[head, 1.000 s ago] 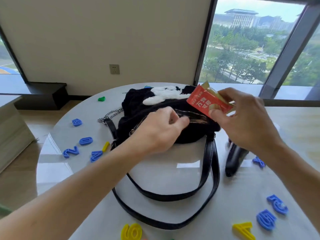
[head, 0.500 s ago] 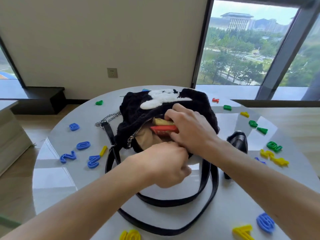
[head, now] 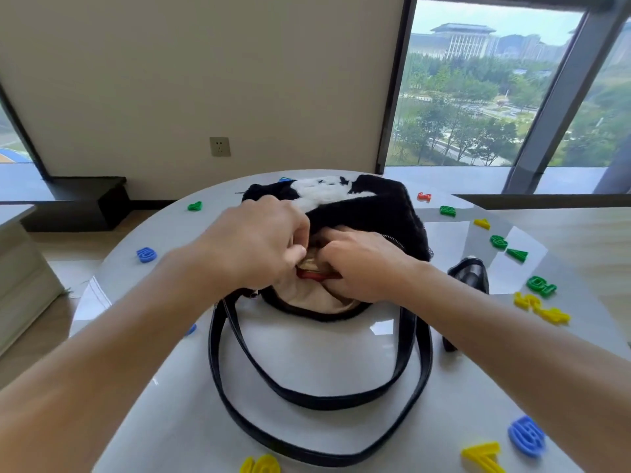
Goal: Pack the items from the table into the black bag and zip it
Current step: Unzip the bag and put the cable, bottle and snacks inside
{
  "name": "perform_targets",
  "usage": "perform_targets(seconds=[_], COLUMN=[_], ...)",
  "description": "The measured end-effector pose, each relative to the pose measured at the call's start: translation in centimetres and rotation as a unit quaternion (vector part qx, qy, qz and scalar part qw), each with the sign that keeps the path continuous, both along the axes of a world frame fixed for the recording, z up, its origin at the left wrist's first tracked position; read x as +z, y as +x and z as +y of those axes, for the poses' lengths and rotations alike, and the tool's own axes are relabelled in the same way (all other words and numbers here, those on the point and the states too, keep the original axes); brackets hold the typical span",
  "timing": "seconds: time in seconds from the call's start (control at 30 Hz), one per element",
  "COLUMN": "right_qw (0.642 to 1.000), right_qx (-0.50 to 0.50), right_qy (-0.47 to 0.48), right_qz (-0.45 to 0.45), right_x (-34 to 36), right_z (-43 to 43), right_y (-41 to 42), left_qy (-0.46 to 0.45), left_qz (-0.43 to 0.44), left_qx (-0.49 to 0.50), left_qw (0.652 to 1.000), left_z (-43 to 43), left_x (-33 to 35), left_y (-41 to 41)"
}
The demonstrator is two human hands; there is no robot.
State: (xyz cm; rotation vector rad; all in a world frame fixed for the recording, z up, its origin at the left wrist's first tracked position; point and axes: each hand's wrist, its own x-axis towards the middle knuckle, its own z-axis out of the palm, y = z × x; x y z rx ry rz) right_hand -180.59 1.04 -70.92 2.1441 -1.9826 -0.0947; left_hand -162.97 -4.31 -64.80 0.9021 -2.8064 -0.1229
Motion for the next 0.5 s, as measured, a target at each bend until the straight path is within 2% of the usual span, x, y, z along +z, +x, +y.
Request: perform_targets(seconds=[0.1,0.2,0.23,0.3,0.4,0.5], right_qw=[0.994,0.958,0.942,0.923,0.891,0.86], right_qx=[-0.034,-0.101,-0.145,-0.263,-0.429,-0.486], right_qy=[-0.013,-0.128,-0.157,-0.158,-0.067,0.015], right_qz=[-0.101,-0.236,-0.257,-0.231,-0.133,-0.152], right_x=[1.6,4.0,4.9,6.3,6.1,3.8], right_z=[1.4,3.7,4.5,6.2,8.9,10.5], right_y=[-0.1,-1.5,-2.6,-5.1,-8.4,-9.7], left_qy=[-0.018,-0.017,-0.013,-0.008,-0.007,-0.024], left_qz=[0.014,0.042,0.053,0.074,0.103,0.112], left_qx=[0.013,0.001,-0.005,-0.015,-0.025,-0.014], left_qw=[1.0,0.999,0.998,0.997,0.994,0.993], left_z=[-0.9,-0.9,-0.8,-0.6,-0.7,-0.8], left_x=[-0.7,-1.2,-1.3,-1.4,-1.2,-1.2], left_y=[0.0,-0.4,-0.6,-0.9,-1.2,-1.4])
